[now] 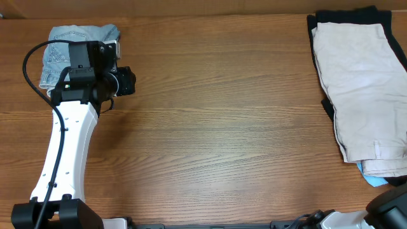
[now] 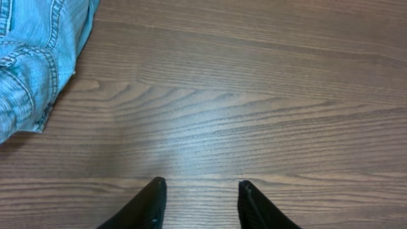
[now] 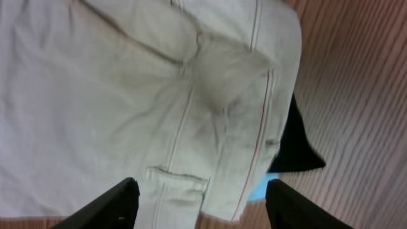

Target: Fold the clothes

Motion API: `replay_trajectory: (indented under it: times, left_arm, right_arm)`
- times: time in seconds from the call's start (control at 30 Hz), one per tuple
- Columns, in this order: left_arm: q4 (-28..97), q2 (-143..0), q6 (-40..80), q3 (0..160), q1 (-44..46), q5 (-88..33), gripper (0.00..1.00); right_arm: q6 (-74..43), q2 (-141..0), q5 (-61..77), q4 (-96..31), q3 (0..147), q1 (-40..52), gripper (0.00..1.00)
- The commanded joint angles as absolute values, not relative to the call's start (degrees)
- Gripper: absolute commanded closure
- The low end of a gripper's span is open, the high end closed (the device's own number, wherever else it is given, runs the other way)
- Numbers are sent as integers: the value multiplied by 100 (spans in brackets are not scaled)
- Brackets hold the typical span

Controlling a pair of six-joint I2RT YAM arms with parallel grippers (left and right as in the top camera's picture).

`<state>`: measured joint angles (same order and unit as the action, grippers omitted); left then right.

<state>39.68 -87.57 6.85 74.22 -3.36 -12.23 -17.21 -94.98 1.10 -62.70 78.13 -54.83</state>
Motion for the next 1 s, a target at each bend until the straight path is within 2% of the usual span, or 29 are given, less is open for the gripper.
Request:
replay_trajectory:
  times: [0.0, 0.63, 0.7, 0.73, 0.77, 0.8, 0.83, 0.97]
  left_arm:
    - [3863, -8785, 558, 7544, -287, -1184, 60]
    - [3826, -8785, 556, 7544, -287, -917, 54]
    - [3826, -8785, 556, 7544, -287, -834, 53]
    - [3826, -8785, 556, 7544, -290, -829, 53]
    - [3820, -8785, 556, 7544, -296, -834, 53]
    - [3809, -8785, 556, 7544, -298, -829, 53]
    - [3789, -8785, 556, 7544, -301, -797, 53]
    - [3704, -8785, 558, 7544, -301, -657, 54]
  right_arm:
    - [-1964, -9437, 193, -5804, 7391, -5605, 35]
    - [-2088, -9749, 82, -3326, 5994, -5599, 48]
    - [-2088, -9859, 222, -3249, 5994, -5599, 54]
    - [-2086, -9876, 296, -3201, 5994, -5599, 64]
    - [-2086, -9878, 360, -3155, 5994, -5594, 83]
    - [-2084, -9876, 414, -3096, 6003, -5594, 92]
    - [-2084, -9876, 473, -3079, 6031, -5594, 96]
    - [-1946, -9826, 851, -3284, 6278, -5592, 96]
